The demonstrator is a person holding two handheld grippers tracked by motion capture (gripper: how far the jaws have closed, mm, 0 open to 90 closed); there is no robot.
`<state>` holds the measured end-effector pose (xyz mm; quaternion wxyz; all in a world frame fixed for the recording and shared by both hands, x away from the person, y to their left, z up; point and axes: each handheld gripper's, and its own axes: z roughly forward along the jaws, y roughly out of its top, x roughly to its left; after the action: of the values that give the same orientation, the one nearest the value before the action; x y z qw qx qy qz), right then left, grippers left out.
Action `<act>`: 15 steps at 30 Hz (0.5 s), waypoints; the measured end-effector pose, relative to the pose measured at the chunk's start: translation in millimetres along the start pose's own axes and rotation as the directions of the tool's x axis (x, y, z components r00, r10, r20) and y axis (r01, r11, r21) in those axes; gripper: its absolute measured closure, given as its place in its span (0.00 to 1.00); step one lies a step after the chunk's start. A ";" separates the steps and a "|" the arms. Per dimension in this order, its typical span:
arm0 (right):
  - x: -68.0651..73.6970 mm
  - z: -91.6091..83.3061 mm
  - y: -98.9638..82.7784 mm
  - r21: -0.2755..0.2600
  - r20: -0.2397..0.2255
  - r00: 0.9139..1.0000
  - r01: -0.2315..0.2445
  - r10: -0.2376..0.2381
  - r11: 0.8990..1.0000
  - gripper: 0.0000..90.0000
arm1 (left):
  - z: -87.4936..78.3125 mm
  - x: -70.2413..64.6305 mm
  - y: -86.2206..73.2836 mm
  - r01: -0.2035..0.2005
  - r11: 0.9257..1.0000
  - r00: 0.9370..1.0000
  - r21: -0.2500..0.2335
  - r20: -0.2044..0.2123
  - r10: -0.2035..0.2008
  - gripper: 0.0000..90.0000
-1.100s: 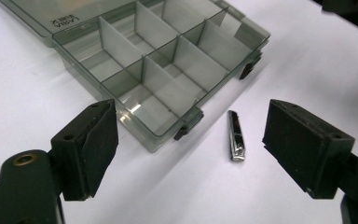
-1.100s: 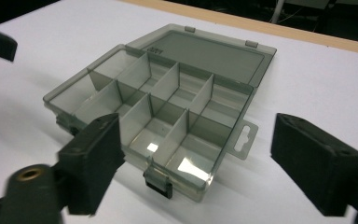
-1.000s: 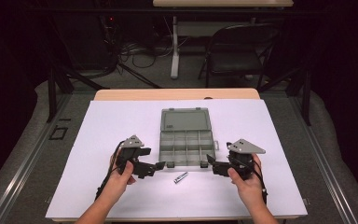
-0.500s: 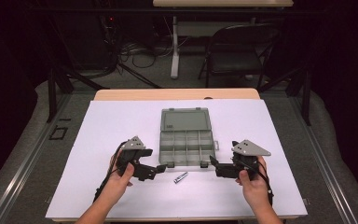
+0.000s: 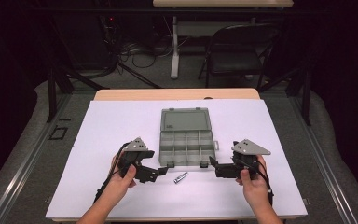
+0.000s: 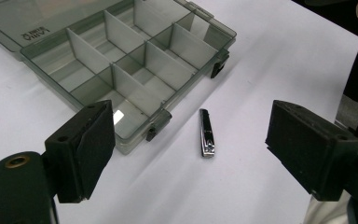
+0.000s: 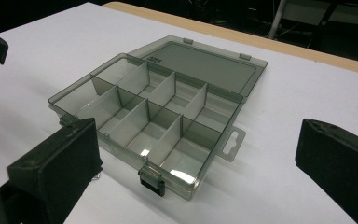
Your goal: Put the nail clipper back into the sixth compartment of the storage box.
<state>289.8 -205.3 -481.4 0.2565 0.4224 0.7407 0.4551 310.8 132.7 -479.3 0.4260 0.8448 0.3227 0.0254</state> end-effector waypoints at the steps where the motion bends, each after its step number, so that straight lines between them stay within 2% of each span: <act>1: -0.3 -0.4 0.2 0.002 0.002 1.000 0.001 -0.001 1.000 0.00 | 0.9 -0.3 0.3 0.001 1.000 1.000 0.008 0.009 -0.001 0.17; 7: -4.1 -1.3 -1.1 0.004 0.013 1.000 -0.007 0.007 1.000 0.00 | 10.3 -4.1 7.7 0.018 0.999 0.999 0.040 0.035 -0.020 0.17; 11: -5.7 -4.5 -0.3 -0.004 0.015 1.000 -0.022 0.022 1.000 0.00 | 20.1 -3.3 13.9 0.044 0.996 0.994 0.075 0.097 -0.051 0.17; 15: -5.0 -4.5 0.1 -0.014 0.018 1.000 -0.017 0.017 1.000 0.00 | 29.4 -5.5 18.0 0.031 0.995 0.994 0.099 0.097 -0.041 0.17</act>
<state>288.9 -211.7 -479.2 0.2620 0.4311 0.7317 0.4584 325.3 101.2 -483.4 0.4000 0.8589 0.3172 -0.0399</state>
